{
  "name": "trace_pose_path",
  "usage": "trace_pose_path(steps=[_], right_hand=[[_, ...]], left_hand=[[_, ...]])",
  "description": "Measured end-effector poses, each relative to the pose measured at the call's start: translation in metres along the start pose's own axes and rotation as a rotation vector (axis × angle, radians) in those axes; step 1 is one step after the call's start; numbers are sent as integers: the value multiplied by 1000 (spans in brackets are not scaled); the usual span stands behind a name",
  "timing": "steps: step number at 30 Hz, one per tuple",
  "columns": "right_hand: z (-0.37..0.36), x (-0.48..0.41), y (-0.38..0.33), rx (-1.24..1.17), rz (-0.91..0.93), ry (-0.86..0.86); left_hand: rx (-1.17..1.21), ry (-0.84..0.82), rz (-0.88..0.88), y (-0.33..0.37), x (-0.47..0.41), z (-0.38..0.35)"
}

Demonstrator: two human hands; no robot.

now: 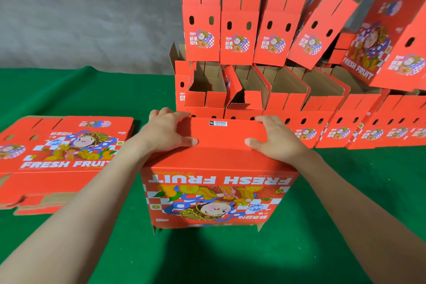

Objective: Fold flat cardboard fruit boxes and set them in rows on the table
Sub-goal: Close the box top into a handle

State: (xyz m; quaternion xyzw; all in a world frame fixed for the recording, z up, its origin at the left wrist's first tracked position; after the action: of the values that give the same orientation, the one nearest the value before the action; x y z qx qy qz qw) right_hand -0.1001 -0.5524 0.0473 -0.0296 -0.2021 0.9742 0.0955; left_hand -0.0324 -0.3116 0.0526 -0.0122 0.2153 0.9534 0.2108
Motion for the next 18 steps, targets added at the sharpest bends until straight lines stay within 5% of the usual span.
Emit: trace_pose_path(steps=[10,15,18], right_hand=[[2,-5,10,-240,43,32],[4,-10,32,-587,-151,93],[-10,-3,56,-964,-378,24]], left_hand=[[339,115,-23,-8,0,12],[890,237,183,-36,5,8],[983,117,280,-54,19,-9]])
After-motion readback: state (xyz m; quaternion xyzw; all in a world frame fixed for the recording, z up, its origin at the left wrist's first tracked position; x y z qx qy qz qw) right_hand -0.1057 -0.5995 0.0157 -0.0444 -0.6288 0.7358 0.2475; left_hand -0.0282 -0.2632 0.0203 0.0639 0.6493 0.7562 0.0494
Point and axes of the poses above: each hand's wrist, its own x-axis away from the middle knuckle, its own z-axis out of the back of the hand, y = z × x, the point moved 7 cm from there along -x, towards the middle knuckle, and after that the axes turned 4 degrees about -z, right-handed, at the moved point
